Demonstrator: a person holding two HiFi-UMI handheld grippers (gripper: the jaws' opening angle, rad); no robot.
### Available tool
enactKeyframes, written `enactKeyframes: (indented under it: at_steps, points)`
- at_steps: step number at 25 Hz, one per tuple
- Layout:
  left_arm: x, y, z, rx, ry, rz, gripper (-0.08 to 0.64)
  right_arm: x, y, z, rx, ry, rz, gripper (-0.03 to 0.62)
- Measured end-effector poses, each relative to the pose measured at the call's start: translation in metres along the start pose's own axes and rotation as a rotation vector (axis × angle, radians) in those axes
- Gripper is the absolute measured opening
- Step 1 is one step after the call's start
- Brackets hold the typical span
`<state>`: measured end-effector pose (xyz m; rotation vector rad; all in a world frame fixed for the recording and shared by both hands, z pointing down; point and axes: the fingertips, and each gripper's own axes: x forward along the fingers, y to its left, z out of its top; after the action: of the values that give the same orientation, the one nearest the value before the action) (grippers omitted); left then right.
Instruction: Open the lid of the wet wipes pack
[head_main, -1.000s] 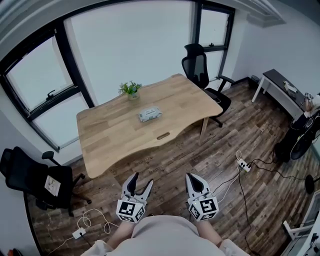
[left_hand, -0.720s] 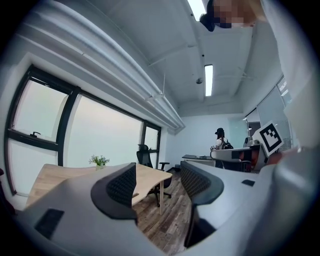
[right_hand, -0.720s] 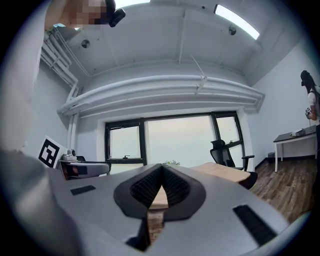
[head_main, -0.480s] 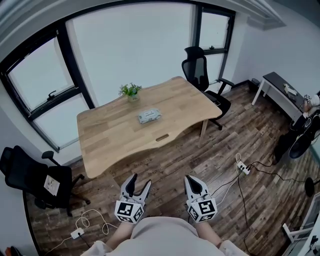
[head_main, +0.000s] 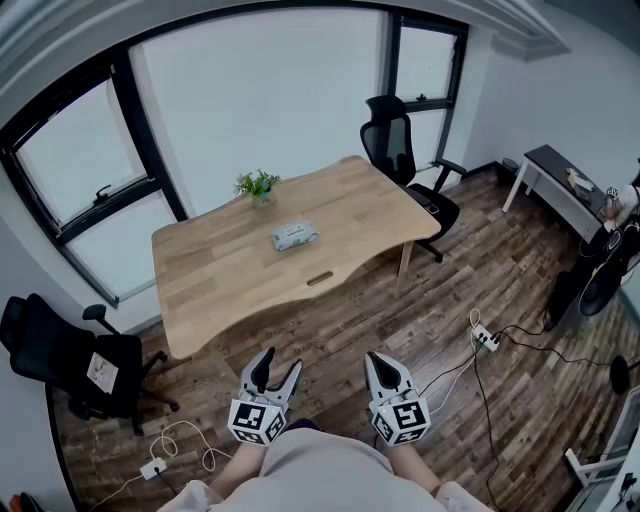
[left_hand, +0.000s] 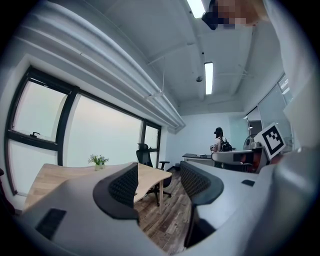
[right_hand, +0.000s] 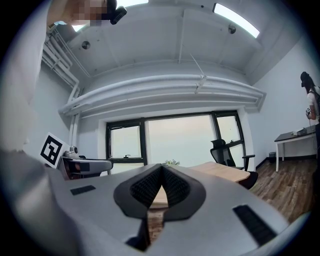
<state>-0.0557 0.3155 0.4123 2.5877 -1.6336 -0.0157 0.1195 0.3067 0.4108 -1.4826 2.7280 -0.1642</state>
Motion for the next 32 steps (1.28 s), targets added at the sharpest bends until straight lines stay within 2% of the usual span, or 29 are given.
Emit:
enactKeyframes:
  at_steps: [7,16,24,32]
  points:
    - [0.020,-0.009,-0.001,0.005,0.008,-0.020,0.272,0.005,-0.015,-0.001,0.011,0.004,0.000,0.009]
    - [0.057,0.008,-0.007,-0.010,0.006,-0.014,0.270,0.032,-0.042,-0.004,0.008,0.014,-0.012,0.008]
    - [0.117,0.051,-0.011,-0.018,0.010,-0.032,0.270,0.095,-0.068,-0.008,-0.009,0.025,-0.031,0.009]
    - [0.195,0.120,-0.001,-0.017,0.040,-0.062,0.270,0.192,-0.101,-0.006,0.013,0.044,-0.073,0.008]
